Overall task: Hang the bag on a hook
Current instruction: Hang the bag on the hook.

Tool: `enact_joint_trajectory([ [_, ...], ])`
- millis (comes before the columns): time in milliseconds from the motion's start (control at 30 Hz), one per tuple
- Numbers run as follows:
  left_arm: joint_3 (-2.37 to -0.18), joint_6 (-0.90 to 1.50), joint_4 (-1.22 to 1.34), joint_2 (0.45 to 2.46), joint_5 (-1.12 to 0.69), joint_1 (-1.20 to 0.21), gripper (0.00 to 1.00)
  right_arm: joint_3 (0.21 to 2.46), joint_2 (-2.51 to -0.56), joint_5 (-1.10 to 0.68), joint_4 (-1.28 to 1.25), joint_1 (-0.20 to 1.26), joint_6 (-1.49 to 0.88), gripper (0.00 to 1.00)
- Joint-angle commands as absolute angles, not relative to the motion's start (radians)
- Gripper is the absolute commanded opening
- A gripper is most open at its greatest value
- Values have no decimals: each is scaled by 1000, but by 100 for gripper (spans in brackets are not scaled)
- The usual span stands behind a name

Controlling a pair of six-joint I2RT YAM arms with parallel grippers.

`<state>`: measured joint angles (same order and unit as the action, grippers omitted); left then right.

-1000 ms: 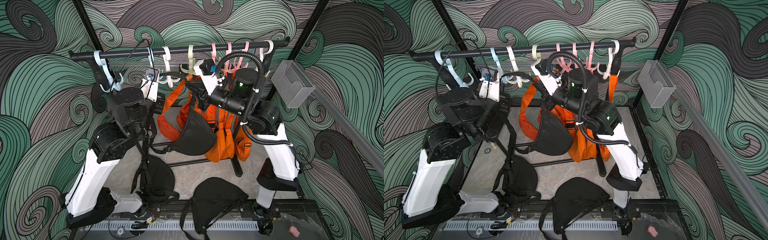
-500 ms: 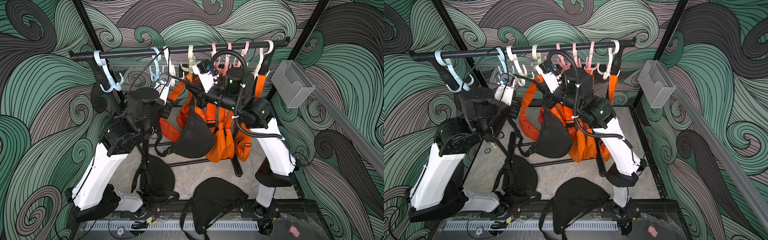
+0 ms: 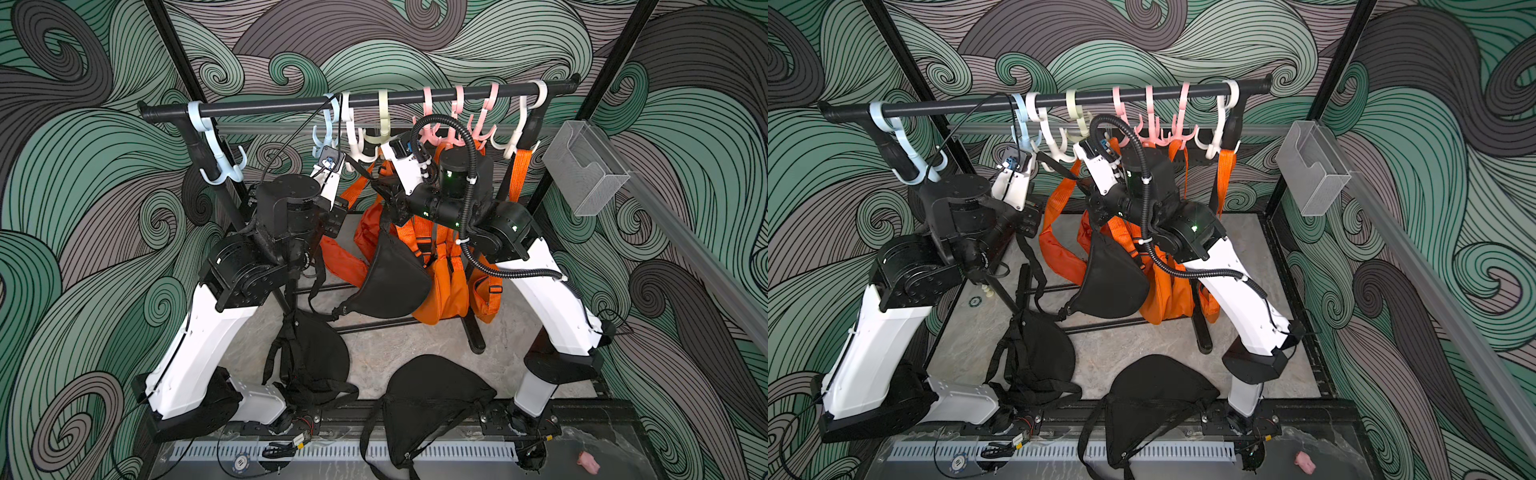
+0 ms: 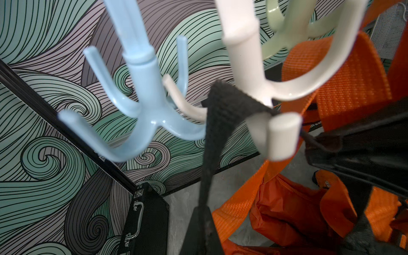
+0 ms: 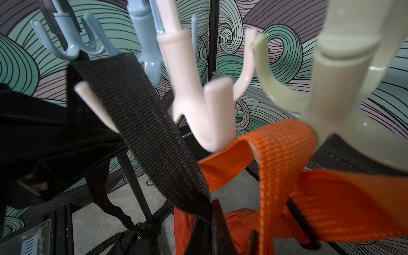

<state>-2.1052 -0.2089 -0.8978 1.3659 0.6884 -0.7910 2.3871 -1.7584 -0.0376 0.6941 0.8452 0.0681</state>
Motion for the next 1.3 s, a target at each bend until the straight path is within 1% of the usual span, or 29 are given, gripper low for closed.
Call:
enact_joint_trajectory([
  [0,-2105,-200,-929,1373,681,-782,0,2300,-1674,14,627,837,39,0],
  [133,-2108,-202,-906,1369,694,-782,0,2192,-1607,15,549,838,26,0],
  [333,-2186,-252,-807,1376,765,-783,0,2227,-1621,-17,567,837,26,0],
  [567,-2326,-314,-788,1416,754,-808,0,2247,-1598,-5,538,837,31,0],
  [700,-2320,-366,-798,1461,785,-859,0,2237,-1581,10,542,837,32,0],
  [800,-2292,-404,-787,1472,827,-885,0,2180,-1548,24,522,837,33,0],
  [900,-2275,-431,-772,1489,850,-887,0,2136,-1535,23,514,837,35,0],
  [1033,-2283,-503,-700,1510,909,-887,0,2155,-1552,14,546,836,37,0],
  [1133,-2312,-500,-715,1514,903,-887,0,2152,-1544,18,549,835,38,0],
  [1267,-2251,-483,-735,1492,915,-882,0,2113,-1520,23,551,836,40,0],
])
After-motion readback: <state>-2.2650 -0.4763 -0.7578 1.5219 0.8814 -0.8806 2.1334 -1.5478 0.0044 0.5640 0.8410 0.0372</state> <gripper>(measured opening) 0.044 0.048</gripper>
